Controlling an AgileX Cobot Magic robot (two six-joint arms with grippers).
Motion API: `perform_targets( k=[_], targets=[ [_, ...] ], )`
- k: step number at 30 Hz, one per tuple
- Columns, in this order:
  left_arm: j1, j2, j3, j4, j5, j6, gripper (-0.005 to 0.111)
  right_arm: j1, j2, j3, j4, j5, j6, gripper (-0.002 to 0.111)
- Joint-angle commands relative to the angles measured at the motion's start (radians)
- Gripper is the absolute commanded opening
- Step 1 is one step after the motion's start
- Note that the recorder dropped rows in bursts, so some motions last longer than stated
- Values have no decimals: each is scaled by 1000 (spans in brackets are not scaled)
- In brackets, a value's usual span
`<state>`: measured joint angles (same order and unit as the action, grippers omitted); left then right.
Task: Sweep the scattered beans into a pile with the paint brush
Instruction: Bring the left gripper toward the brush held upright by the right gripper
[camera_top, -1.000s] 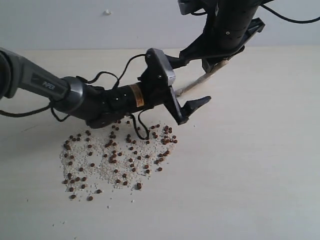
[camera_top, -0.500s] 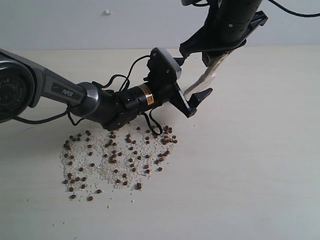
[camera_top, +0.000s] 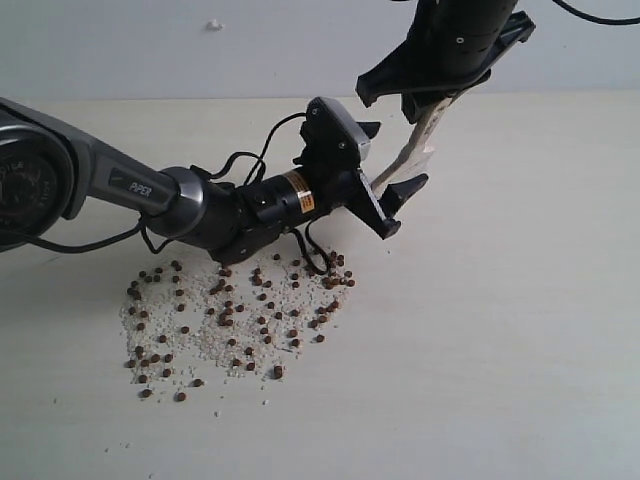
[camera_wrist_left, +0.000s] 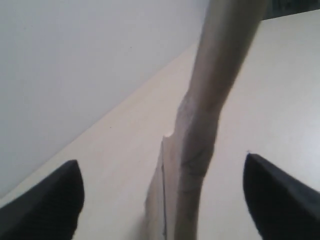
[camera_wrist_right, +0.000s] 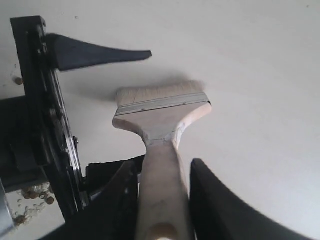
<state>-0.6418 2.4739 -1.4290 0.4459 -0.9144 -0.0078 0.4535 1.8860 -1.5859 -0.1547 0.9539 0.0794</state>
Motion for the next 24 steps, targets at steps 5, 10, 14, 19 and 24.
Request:
perform_targets(
  k=[5, 10, 14, 19, 24],
  targets=[
    [-50, 0, -5, -6, -8, 16, 28, 1, -15, -6, 0, -4, -5, 0],
    [-50, 0, -5, -21, 3, 24, 0, 1, -15, -6, 15, -4, -5, 0],
    [-50, -4, -5, -21, 14, 24, 0, 1, -17, -6, 18, -23, -5, 0],
    [-50, -27, -5, -15, 61, 24, 0, 1, -57, -8, -43, -78, -8, 22],
    [-50, -80, -5, 30, 141, 24, 0, 1, -151, -45, -136, -97, 30, 81]
  ],
)
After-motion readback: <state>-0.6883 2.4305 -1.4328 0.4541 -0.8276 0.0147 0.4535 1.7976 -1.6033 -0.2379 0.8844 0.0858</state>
